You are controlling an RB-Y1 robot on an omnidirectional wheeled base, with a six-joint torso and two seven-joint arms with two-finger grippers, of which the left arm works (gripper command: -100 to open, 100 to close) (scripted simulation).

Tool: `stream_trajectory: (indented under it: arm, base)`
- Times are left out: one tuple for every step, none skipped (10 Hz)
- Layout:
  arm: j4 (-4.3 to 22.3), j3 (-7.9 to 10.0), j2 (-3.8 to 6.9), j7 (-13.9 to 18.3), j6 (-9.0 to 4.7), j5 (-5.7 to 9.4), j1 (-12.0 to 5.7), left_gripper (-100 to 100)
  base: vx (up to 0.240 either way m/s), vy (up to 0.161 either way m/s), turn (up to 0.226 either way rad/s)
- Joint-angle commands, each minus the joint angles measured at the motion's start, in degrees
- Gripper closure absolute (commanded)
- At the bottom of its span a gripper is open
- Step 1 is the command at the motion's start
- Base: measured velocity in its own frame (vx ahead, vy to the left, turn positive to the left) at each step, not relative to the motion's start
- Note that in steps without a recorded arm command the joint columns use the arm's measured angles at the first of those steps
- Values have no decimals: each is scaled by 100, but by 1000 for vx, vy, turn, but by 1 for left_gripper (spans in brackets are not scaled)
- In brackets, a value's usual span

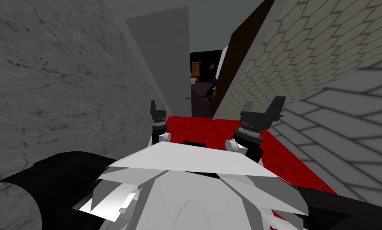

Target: Push the door open

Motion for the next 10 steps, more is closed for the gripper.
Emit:
stream_trajectory:
  arm:
    - [181, 5, 61, 11, -27, -31, -73, -100]
    - [247, 7, 81, 15, -36, -43, -100, -100]
    - [380, 10, 119, 22, -56, -66, -154, -100]
    - [527, 14, 160, 31, -77, -91, -214, -100]
    - [622, 17, 183, 37, -91, -108, -253, -100]
    - [718, 19, 206, 42, -106, -124, -292, -100]
    - [814, 22, 229, 48, -120, -141, -330, -100]
    - [909, 24, 252, 53, -134, -157, -369, -100]
    - [1140, 31, 297, 67, -168, -197, -463, -100]
    - [1260, 34, 320, 74, -185, -218, -512, -100]
  base:
    - [81, 12, 15]
    - [144, 7, 39]
    - [145, 6, 28]
    - [152, 11, 32]
    - [150, 7, 28]
    - [130, -13, 19]
    - [101, -10, 24]
    - [85, -4, 23]
    - [119, -7, 44]
    - [130, -2, 36]
